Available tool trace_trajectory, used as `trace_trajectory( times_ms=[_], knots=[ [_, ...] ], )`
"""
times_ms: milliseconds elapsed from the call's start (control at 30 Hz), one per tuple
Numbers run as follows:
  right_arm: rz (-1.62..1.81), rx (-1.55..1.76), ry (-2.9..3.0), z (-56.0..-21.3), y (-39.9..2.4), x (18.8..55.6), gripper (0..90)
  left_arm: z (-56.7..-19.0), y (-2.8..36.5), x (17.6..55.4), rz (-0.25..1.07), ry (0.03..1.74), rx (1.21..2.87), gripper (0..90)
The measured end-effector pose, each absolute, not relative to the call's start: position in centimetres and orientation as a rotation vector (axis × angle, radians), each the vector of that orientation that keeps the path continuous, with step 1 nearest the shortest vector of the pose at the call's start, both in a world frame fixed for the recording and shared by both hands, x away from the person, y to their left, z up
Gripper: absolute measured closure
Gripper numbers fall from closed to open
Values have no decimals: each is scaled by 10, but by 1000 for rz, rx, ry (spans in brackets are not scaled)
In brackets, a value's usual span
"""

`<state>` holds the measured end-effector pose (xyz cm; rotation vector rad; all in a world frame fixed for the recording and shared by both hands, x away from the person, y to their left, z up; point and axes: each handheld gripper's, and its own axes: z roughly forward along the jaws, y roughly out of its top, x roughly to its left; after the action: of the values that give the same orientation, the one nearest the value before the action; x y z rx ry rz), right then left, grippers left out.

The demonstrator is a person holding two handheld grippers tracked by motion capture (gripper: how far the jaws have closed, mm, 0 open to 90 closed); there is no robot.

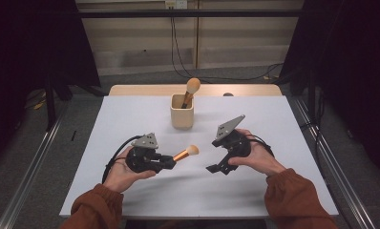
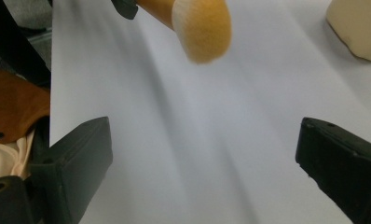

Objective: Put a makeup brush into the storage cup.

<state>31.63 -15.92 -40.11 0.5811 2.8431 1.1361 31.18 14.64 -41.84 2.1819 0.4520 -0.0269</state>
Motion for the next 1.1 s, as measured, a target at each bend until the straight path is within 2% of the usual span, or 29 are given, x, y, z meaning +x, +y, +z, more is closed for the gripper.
trace_trajectory(
  times_ms=[1100],
  knots=[
    [1382, 738, 2567, -422, -180, 287, 26, -429, 150, 304, -11, 452, 1947, 743]
  ],
)
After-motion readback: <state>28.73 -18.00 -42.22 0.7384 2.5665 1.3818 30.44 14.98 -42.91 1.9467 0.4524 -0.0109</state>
